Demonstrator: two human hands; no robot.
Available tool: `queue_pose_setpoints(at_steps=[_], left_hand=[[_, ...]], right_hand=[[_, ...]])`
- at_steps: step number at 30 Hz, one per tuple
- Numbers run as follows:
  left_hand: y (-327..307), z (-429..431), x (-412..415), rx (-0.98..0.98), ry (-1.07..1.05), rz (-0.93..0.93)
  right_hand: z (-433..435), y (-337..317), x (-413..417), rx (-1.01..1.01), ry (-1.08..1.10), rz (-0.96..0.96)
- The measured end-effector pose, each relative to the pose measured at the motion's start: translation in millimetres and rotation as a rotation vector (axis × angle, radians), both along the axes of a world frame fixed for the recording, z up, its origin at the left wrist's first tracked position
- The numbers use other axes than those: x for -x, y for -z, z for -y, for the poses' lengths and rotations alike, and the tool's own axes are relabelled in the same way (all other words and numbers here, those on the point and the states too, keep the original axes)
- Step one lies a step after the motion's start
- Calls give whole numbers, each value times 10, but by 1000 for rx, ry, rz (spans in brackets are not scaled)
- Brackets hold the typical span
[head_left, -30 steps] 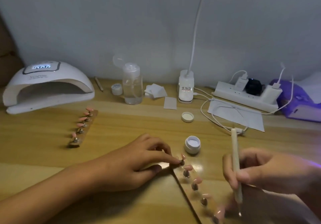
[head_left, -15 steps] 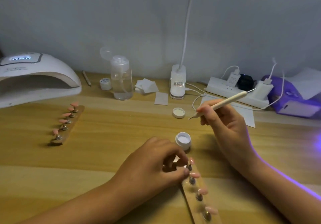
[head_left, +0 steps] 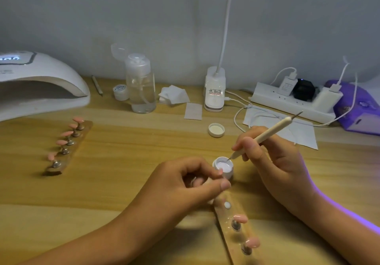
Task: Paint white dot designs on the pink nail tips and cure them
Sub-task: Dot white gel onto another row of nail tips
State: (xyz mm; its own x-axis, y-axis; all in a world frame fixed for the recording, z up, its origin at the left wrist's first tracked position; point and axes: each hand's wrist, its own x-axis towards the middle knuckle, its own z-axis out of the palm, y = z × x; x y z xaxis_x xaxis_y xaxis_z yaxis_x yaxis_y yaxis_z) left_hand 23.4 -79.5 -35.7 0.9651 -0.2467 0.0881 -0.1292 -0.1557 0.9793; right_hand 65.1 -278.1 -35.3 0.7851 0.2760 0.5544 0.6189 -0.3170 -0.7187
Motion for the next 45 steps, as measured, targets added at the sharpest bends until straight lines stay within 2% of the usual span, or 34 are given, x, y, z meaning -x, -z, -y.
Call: queue_pose_setpoints(at_steps=[6,15,24,26,29,33,39,45], left_hand=[[-14,-66,-63,237,-2,-94],[14,-91,-76,191,14,-41],[-7,-79,-34,207,18,33],[-15,-74,-19,213,19,56],[-12,-62,-2,212,59,43],[-13,-37,-18,163,137,-16],[-4,-44,-27,170,159,-42],[30,-55,-44,99,175,-42]], right_hand=[[-21,-1,4,112,9,51],[-30,1,-10,212,-13,68],[-37,0,2,209,-11,78],[-26,-10,20,139,-11,46],[-12,-96,76,-114,-20,-54],[46,-231,102,-391,-26,-269],[6,-104,247,-585,-132,-448],[-52,-79,279,-642,-162,-519]])
